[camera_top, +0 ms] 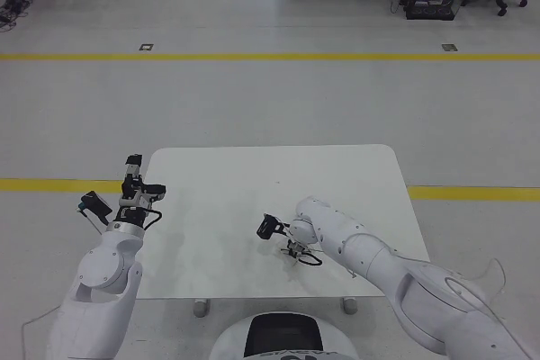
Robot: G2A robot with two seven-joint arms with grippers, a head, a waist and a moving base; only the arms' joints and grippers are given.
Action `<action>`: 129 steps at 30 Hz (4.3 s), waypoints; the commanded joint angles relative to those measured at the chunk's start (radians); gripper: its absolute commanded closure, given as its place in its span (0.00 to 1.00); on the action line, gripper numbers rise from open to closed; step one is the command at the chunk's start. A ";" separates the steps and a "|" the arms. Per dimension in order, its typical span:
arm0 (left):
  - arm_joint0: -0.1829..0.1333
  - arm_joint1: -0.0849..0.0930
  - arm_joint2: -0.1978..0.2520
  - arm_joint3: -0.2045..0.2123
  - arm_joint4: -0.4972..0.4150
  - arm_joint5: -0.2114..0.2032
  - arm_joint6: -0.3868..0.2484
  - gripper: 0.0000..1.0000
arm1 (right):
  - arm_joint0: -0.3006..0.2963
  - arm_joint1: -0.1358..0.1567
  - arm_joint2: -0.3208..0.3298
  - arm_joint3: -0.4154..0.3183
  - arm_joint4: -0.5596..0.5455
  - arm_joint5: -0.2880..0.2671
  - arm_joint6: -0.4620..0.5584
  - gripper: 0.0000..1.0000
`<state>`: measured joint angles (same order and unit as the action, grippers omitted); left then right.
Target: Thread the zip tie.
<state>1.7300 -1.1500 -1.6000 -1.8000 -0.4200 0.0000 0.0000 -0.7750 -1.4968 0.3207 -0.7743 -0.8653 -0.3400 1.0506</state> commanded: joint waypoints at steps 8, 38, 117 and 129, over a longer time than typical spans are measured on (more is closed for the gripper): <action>0.000 0.000 0.000 0.000 0.000 0.000 0.000 0.00 | 0.009 -0.009 -0.015 0.027 0.033 0.000 0.007 0.89; 0.000 0.000 0.000 0.000 0.000 0.000 0.000 0.00 | -0.072 0.117 0.100 -0.291 -0.065 0.069 0.066 1.00; 0.000 0.000 0.000 0.000 0.000 0.000 0.000 0.00 | -0.354 0.478 0.403 -0.673 0.361 0.000 -0.479 1.00; 0.000 0.000 0.000 0.000 0.000 0.000 0.000 0.00 | -0.357 0.475 0.396 -0.685 0.414 0.000 -0.470 1.00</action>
<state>1.7300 -1.1500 -1.6000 -1.8000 -0.4200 0.0000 0.0000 -1.1356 -1.0219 0.7173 -1.4581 -0.4684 -0.3400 0.5736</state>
